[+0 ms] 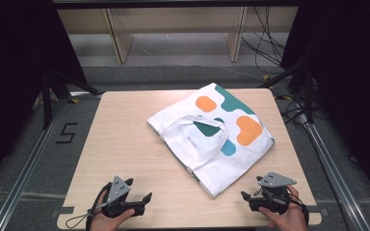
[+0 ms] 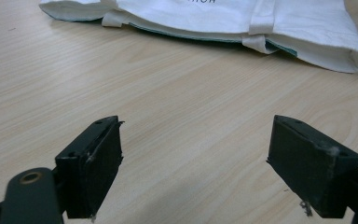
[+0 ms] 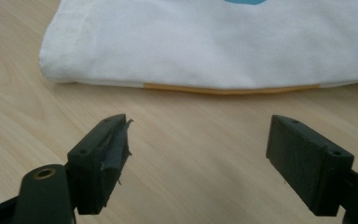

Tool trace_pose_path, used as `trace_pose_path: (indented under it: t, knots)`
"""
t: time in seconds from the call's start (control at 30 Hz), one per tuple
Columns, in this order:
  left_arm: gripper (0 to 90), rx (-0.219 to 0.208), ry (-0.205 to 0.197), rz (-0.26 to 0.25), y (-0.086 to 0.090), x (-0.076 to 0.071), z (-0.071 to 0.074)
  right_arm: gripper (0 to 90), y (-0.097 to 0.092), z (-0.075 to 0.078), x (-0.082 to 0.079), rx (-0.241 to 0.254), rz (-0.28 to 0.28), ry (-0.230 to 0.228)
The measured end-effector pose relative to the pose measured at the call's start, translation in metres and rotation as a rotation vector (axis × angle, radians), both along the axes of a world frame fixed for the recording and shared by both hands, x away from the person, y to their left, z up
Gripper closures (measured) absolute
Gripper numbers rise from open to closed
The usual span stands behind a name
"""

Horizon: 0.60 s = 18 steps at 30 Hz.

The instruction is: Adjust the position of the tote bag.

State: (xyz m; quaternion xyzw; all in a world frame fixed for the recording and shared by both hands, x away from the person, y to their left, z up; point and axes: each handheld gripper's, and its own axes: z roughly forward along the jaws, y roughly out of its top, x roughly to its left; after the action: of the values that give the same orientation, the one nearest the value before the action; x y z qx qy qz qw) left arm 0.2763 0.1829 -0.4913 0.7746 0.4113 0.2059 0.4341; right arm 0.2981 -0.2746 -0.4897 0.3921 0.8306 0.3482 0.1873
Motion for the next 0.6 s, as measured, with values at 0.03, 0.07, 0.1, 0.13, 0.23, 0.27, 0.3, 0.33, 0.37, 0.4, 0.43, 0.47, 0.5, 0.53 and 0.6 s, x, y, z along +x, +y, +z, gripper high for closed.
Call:
trace_pose_path:
  t: [0.03,0.07,0.1,0.13,0.23,0.27,0.3,0.33,0.37,0.4,0.43,0.47,0.5,0.53,0.6]
  knots:
    - [16.6,-0.005,0.003,0.002,-0.001,0.0,0.0,22.3,-0.001,0.0,0.0,-0.001,-0.002,-0.001]
    - [16.6,-0.005,0.003,0.002,-0.001,0.0,0.0,22.3,-0.001,0.0,0.0,-0.001,-0.002,-0.001]
    - [16.6,0.004,0.002,0.001,-0.001,-0.001,-0.001,23.0,-0.001,-0.001,0.0,-0.007,-0.009,-0.001]
    - [16.6,0.004,0.001,0.002,-0.001,0.0,-0.001,23.7,-0.001,0.0,0.0,-0.008,-0.012,-0.011]
    - [16.5,0.007,0.002,0.009,-0.001,0.0,-0.001,24.9,0.0,0.001,-0.001,-0.017,-0.012,-0.024]
    - [16.5,-0.005,0.001,0.013,-0.002,0.0,-0.001,25.5,-0.001,0.001,0.001,-0.033,0.011,-0.046]
    - [16.4,0.011,0.003,0.008,0.0,0.0,-0.001,25.5,0.0,0.001,0.001,-0.02,0.002,-0.046]
    - [16.4,0.011,0.003,0.008,0.0,0.0,-0.001,25.5,0.0,0.001,0.001,-0.02,0.002,-0.046]
    - [16.4,0.012,0.004,0.012,0.0,0.0,-0.001,25.9,0.003,0.003,-0.001,-0.006,-0.015,-0.023]
    - [16.4,0.013,0.004,0.012,0.0,0.0,-0.001,26.1,0.003,0.003,0.0,-0.014,0.003,-0.055]
    - [16.4,0.013,0.004,0.012,0.0,0.0,-0.001,26.1,0.003,0.003,0.0,-0.014,0.003,-0.055]
    - [16.3,0.014,0.002,0.011,0.0,0.0,-0.001,26.1,0.006,0.005,0.0,-0.021,0.016,-0.067]
    - [16.4,0.014,0.002,0.011,0.0,0.0,-0.001,26.1,0.006,0.005,0.0,-0.021,0.016,-0.067]
    - [16.3,0.0,0.004,0.015,0.0,0.001,-0.002,26.1,0.011,0.005,0.001,-0.017,0.027,-0.073]
    - [16.3,-0.002,0.01,0.018,-0.001,0.001,-0.002,26.1,0.017,0.006,0.002,0.007,0.035,-0.054]
